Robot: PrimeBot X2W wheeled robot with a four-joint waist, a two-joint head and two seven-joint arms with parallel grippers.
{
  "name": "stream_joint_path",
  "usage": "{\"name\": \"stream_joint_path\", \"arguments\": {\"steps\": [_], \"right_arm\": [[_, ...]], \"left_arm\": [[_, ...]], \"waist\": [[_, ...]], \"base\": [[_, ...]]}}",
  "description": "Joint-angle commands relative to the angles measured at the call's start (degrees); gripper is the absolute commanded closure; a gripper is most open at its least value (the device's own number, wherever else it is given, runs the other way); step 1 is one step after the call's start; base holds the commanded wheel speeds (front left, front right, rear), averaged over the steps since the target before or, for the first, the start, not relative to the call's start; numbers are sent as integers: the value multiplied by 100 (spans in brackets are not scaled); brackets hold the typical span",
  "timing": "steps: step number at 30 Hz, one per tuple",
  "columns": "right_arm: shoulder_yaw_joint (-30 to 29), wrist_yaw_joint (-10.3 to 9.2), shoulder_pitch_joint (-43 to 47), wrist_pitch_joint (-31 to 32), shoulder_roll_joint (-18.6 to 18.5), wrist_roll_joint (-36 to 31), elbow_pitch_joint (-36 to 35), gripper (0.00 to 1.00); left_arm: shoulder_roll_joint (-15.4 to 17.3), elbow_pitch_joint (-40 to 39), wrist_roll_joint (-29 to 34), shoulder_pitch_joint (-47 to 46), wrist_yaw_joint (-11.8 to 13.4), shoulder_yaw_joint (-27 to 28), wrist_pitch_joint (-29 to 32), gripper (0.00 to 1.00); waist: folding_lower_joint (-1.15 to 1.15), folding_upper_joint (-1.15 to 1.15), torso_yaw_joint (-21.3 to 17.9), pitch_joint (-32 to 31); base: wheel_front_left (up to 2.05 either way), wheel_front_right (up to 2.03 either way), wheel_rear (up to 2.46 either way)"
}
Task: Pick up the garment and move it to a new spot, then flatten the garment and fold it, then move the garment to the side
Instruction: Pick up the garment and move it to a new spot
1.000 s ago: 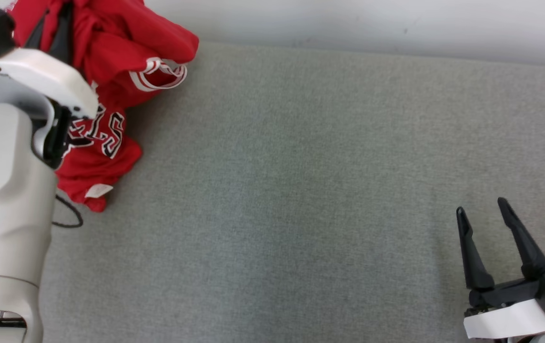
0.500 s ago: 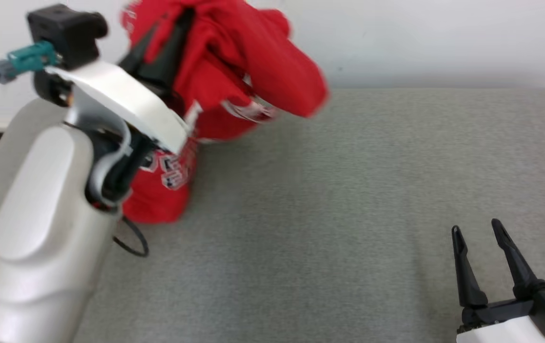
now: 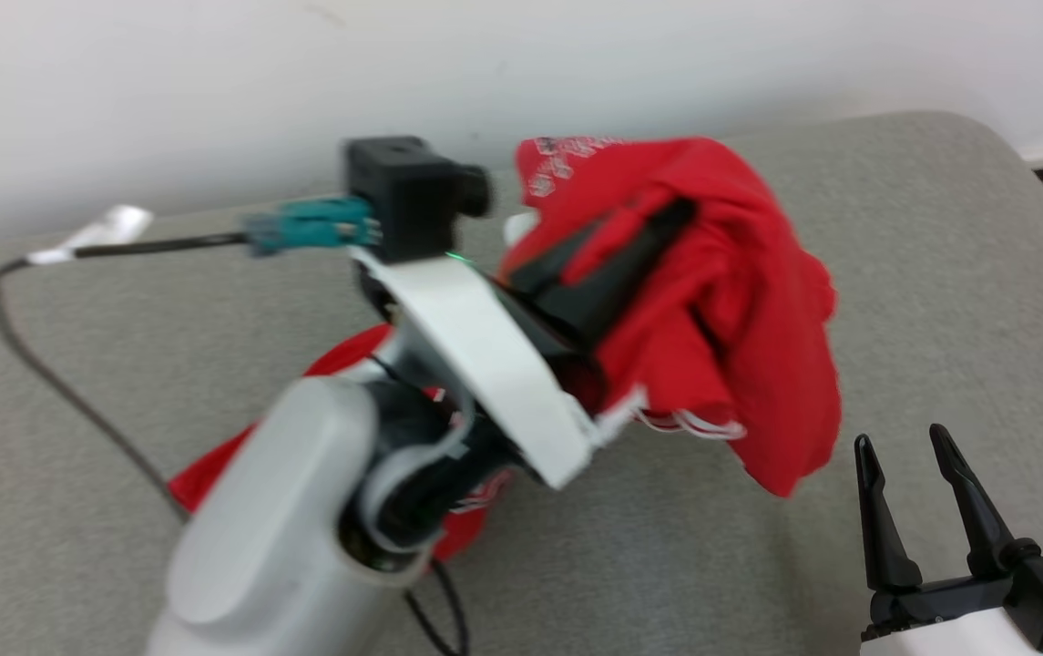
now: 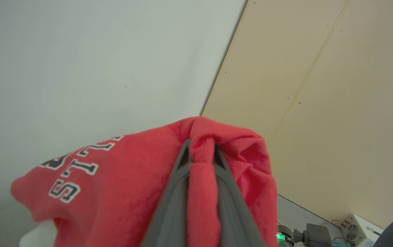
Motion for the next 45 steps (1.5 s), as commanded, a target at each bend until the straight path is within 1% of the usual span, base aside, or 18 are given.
{"name": "stream_joint_path", "arguments": {"steps": [1,4,6,10,13,14,17,22,25,26,27,34,39,40,41,42,45], "right_arm": [[9,-10,-17,4,21,52,16,0],[13,-10,-60,4,40,88,27,0],[-1,-10,-65,4,41,97,32,0],[22,-10,-55,4,49,93,46,0],[10,-10,-24,4,51,97,33,0],[2,-10,-21,4,52,114,18,0],[-38,-10,-22,4,49,145,0,0],[-62,-10,-49,4,46,148,25,0],[-72,-10,-96,4,47,118,56,0],[-69,-10,-106,4,47,102,67,0],[-69,-10,-106,4,47,102,67,0],[-29,-10,-156,4,46,41,160,0],[-61,-10,-64,4,46,-11,210,0],[-75,-10,-7,4,46,-35,234,0],[-82,-10,14,4,46,-38,245,0],[-92,-10,38,4,46,-51,253,0],[-119,-10,113,4,46,-75,255,0]], "left_arm": [[-178,39,12,-27,22,-134,-58,100],[-431,178,-46,-180,39,-369,-247,100],[-537,250,-133,-295,39,-535,-386,100],[-581,399,-299,-552,128,-801,-654,100],[-588,654,-262,-610,220,-953,-773,100],[-572,769,-113,-631,232,-1021,-807,100],[-377,1293,236,-500,242,-1184,-956,100],[-41,2347,874,-251,254,-1546,-1311,100],[30,2980,1166,-106,196,-1794,-1530,100],[29,3186,1248,-83,179,-1877,-1624,100],[29,3186,1248,-83,179,-1877,-1624,100],[-203,4388,1523,-41,52,-2186,-2255,100],[-347,4822,1580,-120,25,-2226,-2680,100],[-383,4922,1614,-124,37,-2260,-2858,45],[-397,4962,1612,-99,40,-2266,-2929,2],[-413,4997,1603,-68,56,-2270,-2995,0],[-430,5007,1647,-42,120,-2282,-3150,0]], "waist": [[0,0,-295,152],[0,0,-473,218],[0,0,-557,234],[0,0,-671,235],[0,0,-702,246],[0,0,-702,262],[0,0,-665,344],[0,0,-553,475],[0,0,-474,530],[0,0,-450,539],[0,0,-450,539],[0,0,-328,466],[0,0,-250,278],[0,0,-217,171],[0,0,-204,112],[0,0,-191,48],[0,0,-156,-75]], "base": [[0,0,0],[0,0,0],[0,0,0],[0,0,0],[0,0,0],[0,0,0],[0,0,0],[0,0,0],[0,0,0],[0,0,0],[0,0,0],[0,0,0],[0,0,0],[0,0,0],[0,0,0],[0,0,0],[0,0,0]]}}
